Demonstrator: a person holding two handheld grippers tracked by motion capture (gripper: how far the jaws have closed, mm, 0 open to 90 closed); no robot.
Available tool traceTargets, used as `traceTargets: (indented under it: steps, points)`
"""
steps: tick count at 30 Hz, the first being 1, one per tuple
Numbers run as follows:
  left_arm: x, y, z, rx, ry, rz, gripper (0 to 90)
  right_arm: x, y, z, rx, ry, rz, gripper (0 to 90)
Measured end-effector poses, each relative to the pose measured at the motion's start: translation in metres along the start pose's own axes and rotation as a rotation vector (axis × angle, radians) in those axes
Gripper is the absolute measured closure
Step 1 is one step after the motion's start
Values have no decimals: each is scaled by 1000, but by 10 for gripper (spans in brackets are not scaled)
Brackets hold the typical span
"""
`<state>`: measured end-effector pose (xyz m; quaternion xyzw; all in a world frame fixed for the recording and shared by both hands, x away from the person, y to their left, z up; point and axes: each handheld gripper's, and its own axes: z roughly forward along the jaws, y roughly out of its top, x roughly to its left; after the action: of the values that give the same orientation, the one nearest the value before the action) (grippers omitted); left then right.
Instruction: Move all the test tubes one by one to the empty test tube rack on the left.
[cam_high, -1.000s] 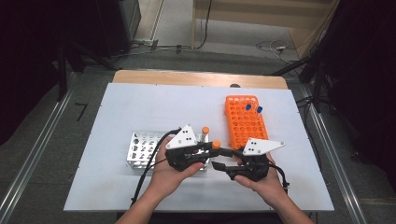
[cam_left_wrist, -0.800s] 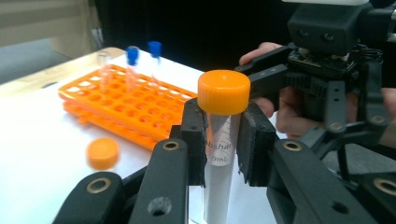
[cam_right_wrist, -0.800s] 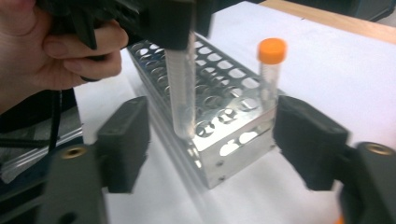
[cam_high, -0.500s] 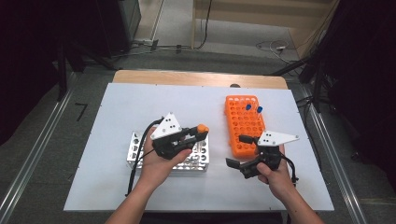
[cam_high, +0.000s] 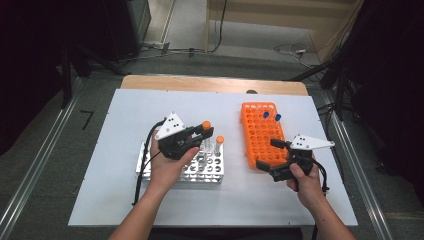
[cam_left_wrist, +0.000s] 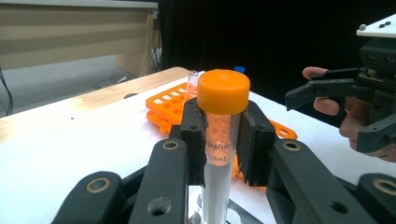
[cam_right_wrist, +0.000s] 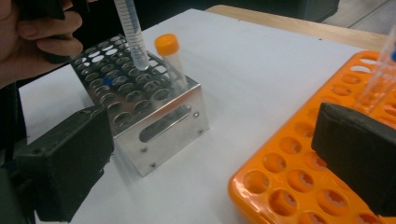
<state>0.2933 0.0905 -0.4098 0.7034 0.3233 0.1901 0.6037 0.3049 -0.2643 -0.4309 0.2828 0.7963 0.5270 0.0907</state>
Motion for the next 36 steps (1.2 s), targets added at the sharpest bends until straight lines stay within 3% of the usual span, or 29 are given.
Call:
traceTargets:
  steps: [6, 18, 27, 36]
  points:
    - [4, -4, 8, -9, 41, -5, 750, -8, -3, -4, -1, -25, 21, 0]
    - [10, -17, 20, -5, 62, -32, 750, -11, -4, -5, -4, -36, 22, 0]
    - [2, -18, 25, 65, 84, 24, 748, -13, -5, -7, -13, -45, 26, 0]
    - [-1, -18, 29, 156, 113, 23, 744, -16, -6, -7, -19, -51, 35, 0]
